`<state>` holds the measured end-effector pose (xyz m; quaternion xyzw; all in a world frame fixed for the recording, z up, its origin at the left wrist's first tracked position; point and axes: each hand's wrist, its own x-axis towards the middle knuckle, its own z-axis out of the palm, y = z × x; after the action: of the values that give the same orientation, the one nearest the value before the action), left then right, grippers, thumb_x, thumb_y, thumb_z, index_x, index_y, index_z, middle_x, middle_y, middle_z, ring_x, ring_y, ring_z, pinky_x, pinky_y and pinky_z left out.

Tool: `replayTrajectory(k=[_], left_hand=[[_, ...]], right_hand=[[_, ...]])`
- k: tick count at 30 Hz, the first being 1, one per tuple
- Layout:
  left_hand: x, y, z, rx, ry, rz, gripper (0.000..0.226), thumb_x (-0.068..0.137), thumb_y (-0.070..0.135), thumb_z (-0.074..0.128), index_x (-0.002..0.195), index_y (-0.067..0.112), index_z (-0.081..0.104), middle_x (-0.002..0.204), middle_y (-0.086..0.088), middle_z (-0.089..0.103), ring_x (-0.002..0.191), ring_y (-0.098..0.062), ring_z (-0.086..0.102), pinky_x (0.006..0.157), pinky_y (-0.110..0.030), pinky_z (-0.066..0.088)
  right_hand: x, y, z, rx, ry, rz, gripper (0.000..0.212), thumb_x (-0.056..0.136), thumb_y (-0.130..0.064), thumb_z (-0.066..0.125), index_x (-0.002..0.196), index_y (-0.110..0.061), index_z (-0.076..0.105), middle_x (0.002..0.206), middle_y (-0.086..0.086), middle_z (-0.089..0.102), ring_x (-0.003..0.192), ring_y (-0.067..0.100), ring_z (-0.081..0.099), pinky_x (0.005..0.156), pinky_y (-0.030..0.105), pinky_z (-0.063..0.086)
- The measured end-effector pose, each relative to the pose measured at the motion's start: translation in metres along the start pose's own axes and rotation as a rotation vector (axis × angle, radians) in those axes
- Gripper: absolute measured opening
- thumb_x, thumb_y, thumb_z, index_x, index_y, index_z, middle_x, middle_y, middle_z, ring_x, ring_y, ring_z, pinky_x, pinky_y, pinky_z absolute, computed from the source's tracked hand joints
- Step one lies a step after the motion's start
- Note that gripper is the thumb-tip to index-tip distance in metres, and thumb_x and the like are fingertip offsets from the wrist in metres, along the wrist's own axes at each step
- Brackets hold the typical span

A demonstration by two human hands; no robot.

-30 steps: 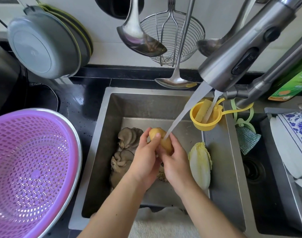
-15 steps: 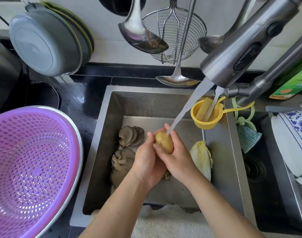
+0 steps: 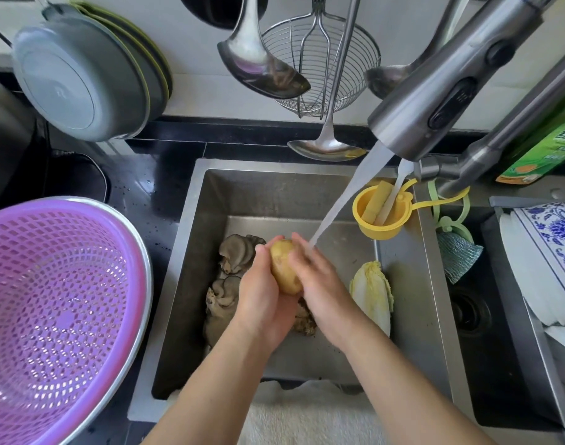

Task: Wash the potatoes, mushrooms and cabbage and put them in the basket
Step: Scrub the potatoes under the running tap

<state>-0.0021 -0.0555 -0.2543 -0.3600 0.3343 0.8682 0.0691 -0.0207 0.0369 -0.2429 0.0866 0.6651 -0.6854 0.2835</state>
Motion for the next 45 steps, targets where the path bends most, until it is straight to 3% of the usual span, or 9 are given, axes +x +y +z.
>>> replayTrajectory(k=[3,8,13,17,24,30,33,37,45], left_hand=[[-0.006,-0.002,0.008,0.063,-0.022,-0.002,0.054,0.111,0.054,0.033,0.13,0.017,0.068,0.125,-0.013,0.075,0.119,-0.029,0.071,0.108,-0.048,0.052],[-0.009,-0.016,0.013,0.183,-0.015,0.067,0.046,0.112,0.044,0.037,0.135,0.014,0.063,0.13,-0.019,0.071,0.123,-0.033,0.068,0.111,-0.052,0.05],[-0.005,-0.005,0.002,0.15,-0.049,0.103,0.034,0.11,0.024,0.044,0.135,0.012,0.063,0.131,-0.02,0.07,0.126,-0.033,0.065,0.114,-0.05,0.047],[-0.007,0.008,0.008,0.224,0.0,0.114,0.036,0.105,0.03,0.043,0.118,0.021,0.075,0.103,-0.017,0.075,0.087,-0.033,0.069,0.073,-0.041,0.055],[-0.003,0.005,-0.002,0.712,-0.133,0.436,0.035,0.103,0.055,0.043,0.115,0.037,0.07,0.118,-0.002,0.071,0.113,-0.025,0.07,0.1,-0.053,0.056],[-0.009,0.006,0.018,0.603,0.016,0.477,0.015,0.105,0.028,0.059,0.099,0.015,0.062,0.085,-0.002,0.072,0.079,-0.023,0.07,0.066,-0.039,0.062],[-0.001,0.017,0.028,0.332,0.164,0.311,0.042,0.11,0.038,0.041,0.089,0.011,0.065,0.086,-0.009,0.078,0.076,-0.029,0.072,0.062,-0.043,0.059],[0.01,0.026,0.013,0.204,-0.045,0.004,0.049,0.112,0.046,0.034,0.094,0.013,0.067,0.117,-0.024,0.072,0.081,-0.035,0.065,0.052,-0.033,0.046],[-0.003,-0.009,0.011,0.445,-0.127,0.117,0.03,0.107,0.033,0.055,0.133,0.017,0.055,0.117,-0.013,0.074,0.106,-0.025,0.072,0.088,-0.039,0.059]], right_hand=[[0.0,0.006,0.01,-0.212,0.136,-0.092,0.019,0.101,-0.043,0.057,0.12,-0.044,0.053,0.118,-0.016,0.062,0.112,0.006,0.061,0.088,0.019,0.049],[0.019,-0.016,0.013,0.135,0.425,0.277,0.032,0.101,-0.037,0.052,0.087,-0.019,0.074,0.1,0.009,0.076,0.096,0.03,0.071,0.091,0.046,0.059],[0.02,-0.01,-0.008,0.452,0.251,0.407,0.033,0.107,-0.038,0.05,0.115,-0.012,0.069,0.112,0.017,0.075,0.105,0.031,0.071,0.099,0.049,0.056],[0.0,0.013,-0.011,0.591,-0.026,0.47,0.058,0.106,-0.058,0.037,0.133,-0.016,0.068,0.132,0.018,0.068,0.117,0.026,0.063,0.101,0.038,0.049],[-0.007,0.016,-0.019,0.474,-0.018,0.303,0.059,0.102,-0.058,0.041,0.14,-0.016,0.058,0.13,0.016,0.069,0.12,0.032,0.068,0.104,0.053,0.053],[-0.011,0.008,-0.001,0.217,0.096,-0.006,0.033,0.109,-0.04,0.041,0.127,-0.021,0.061,0.122,0.004,0.071,0.111,0.015,0.07,0.089,0.032,0.06],[-0.011,0.01,0.002,-0.093,0.089,-0.112,0.029,0.11,-0.036,0.04,0.132,-0.022,0.052,0.121,0.0,0.067,0.107,0.013,0.068,0.078,0.015,0.055],[-0.007,0.01,-0.016,-0.044,0.057,-0.065,0.026,0.108,-0.041,0.045,0.125,-0.028,0.061,0.107,0.004,0.07,0.083,0.012,0.069,0.08,0.03,0.059],[-0.005,0.007,-0.017,-0.135,0.275,-0.082,0.024,0.104,-0.04,0.055,0.123,-0.028,0.061,0.111,-0.008,0.069,0.101,0.009,0.069,0.086,0.029,0.058]])
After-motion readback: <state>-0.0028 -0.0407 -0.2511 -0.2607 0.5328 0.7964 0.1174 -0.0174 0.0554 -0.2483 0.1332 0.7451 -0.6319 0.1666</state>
